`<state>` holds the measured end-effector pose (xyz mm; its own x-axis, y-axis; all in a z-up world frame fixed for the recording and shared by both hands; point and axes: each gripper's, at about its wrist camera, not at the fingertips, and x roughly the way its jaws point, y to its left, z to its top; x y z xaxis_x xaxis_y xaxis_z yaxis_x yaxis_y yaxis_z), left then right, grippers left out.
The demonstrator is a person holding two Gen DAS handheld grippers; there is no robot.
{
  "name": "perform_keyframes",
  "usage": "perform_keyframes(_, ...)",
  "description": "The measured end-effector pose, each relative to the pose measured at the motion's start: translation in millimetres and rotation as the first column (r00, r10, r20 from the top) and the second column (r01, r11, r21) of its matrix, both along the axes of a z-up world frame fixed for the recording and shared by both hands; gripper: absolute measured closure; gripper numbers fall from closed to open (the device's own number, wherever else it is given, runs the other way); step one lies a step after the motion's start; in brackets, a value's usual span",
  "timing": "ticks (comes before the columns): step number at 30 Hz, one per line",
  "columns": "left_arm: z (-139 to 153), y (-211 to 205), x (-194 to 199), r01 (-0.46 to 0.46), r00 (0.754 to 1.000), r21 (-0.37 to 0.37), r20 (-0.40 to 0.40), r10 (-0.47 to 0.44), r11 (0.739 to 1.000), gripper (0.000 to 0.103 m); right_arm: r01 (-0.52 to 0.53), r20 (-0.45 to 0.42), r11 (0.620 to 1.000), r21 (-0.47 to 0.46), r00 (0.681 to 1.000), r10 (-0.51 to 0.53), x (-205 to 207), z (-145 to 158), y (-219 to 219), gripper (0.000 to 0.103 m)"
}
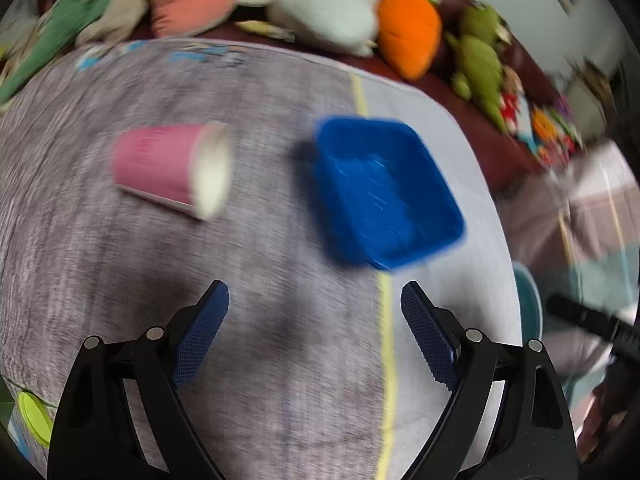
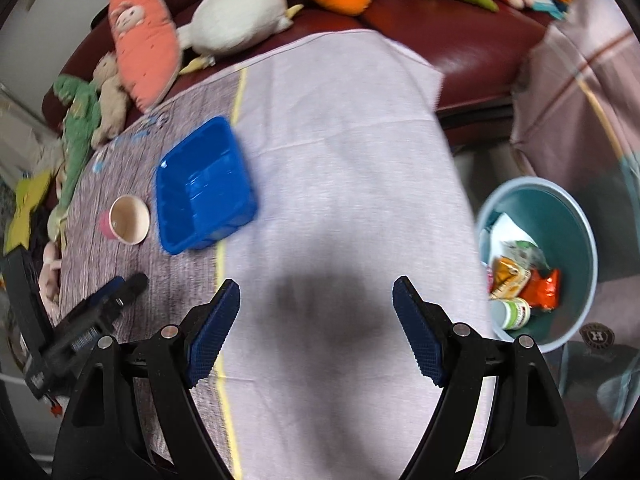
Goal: Collect trash
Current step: 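Move both tools back over the table toward the pink cup and blue tray, then grasp the pink paper cup with the left tool while the right tool grasps the blue tray rim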
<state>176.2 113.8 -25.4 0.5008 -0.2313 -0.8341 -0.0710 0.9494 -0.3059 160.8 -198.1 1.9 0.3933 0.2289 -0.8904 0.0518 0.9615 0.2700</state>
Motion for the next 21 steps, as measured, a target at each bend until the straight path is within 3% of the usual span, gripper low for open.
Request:
perform_keyframes(4,12,44,15,-0.044,0.998,0.006,0.035,0.044,0.999,0.015,-0.043,-0.002,0.999,-0.029,0.999,0.043,13,3,26,0.028)
perform_keyframes(8,21,60,26,0.047,0.995,0.121,0.085,-0.058,0.992,0.014,-0.083,-0.013,0.994,-0.066,0.996,0.083,32,3,49,0.028)
perform_keyframes(13,12,70,37,0.246,0.959,0.283,0.065,-0.275,0.927,0.014,-0.140,-0.032,0.985,-0.097,0.990,0.137,51,2,71,0.028)
perform_keyframes(21,9,100,58,0.393,0.906,0.300,0.036,-0.422,0.869,0.014,-0.204,-0.072,0.970,-0.129,0.978,0.196,92,-15,98,0.028)
